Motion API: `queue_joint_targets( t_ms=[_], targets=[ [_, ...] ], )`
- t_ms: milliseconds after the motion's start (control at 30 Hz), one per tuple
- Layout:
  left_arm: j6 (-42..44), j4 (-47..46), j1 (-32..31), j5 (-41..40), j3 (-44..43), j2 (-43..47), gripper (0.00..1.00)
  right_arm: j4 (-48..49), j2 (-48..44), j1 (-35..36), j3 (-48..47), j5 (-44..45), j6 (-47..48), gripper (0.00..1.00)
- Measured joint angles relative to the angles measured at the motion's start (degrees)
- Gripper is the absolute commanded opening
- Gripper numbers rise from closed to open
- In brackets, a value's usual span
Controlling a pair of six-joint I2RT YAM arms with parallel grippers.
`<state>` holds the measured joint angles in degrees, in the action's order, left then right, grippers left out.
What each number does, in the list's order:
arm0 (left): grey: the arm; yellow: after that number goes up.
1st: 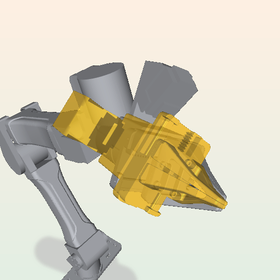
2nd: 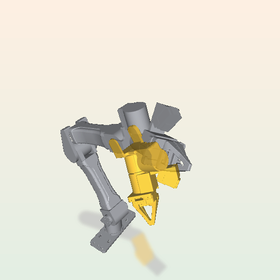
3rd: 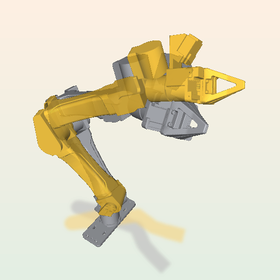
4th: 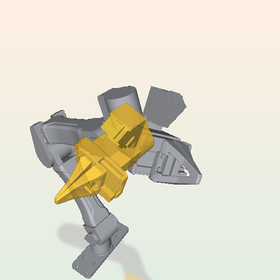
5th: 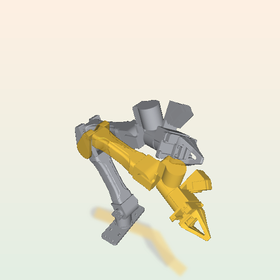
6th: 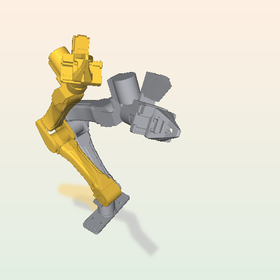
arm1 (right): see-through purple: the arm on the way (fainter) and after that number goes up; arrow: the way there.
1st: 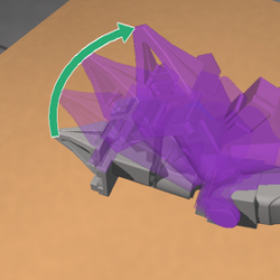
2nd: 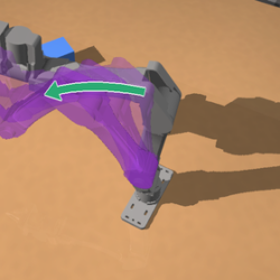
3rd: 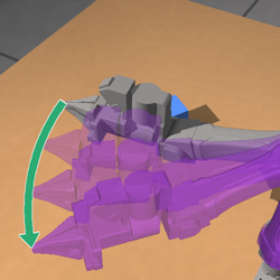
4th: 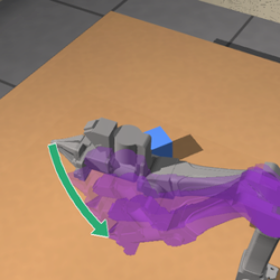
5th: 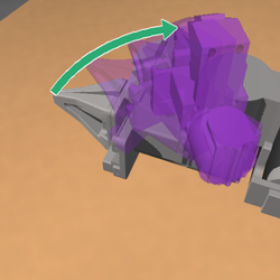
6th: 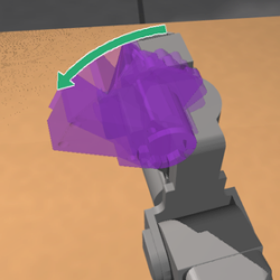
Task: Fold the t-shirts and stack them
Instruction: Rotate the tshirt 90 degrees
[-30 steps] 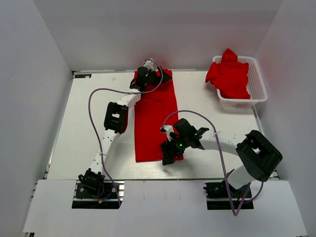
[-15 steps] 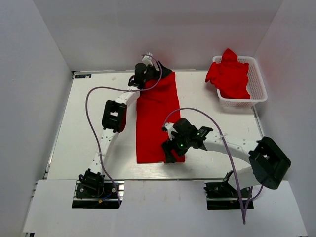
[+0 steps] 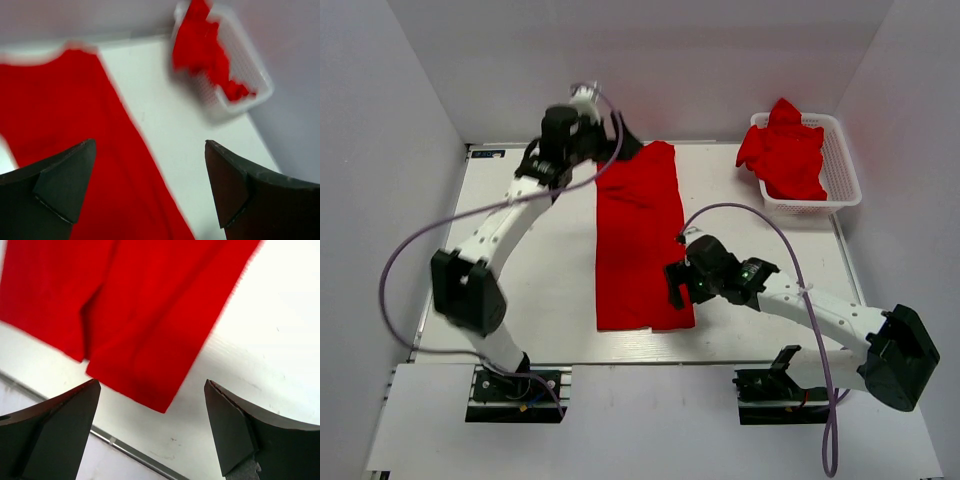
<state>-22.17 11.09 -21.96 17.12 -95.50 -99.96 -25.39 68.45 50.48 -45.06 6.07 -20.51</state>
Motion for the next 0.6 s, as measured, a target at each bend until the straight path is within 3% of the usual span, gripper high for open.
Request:
queue_joint_targets(
  t_ms=[100, 233, 433, 600],
  targets=[
    [-2.84, 1.11, -2.29, -4.07, 22.08, 13.55, 1.00, -0.83, 0.13, -0.33, 1.62, 3.30, -5.07, 0.90],
    [-7.21, 10.19, -5.92, -8.55, 40.00, 18.56, 1.00, -1.81, 0.17, -0.50, 5.53, 4.44, -10.32, 0.88],
    [-14.14, 20.09, -10.25, -10.21, 58.45, 26.18, 1.00, -0.59, 0.42, -0.59, 10.21, 2.86, -14.95, 0.75],
    [-18.53, 24.81, -12.70, -11.17, 61.94, 36.24, 0.89, 2.47, 0.83, -0.59, 11.19, 0.72, -16.37, 0.66]
  ],
)
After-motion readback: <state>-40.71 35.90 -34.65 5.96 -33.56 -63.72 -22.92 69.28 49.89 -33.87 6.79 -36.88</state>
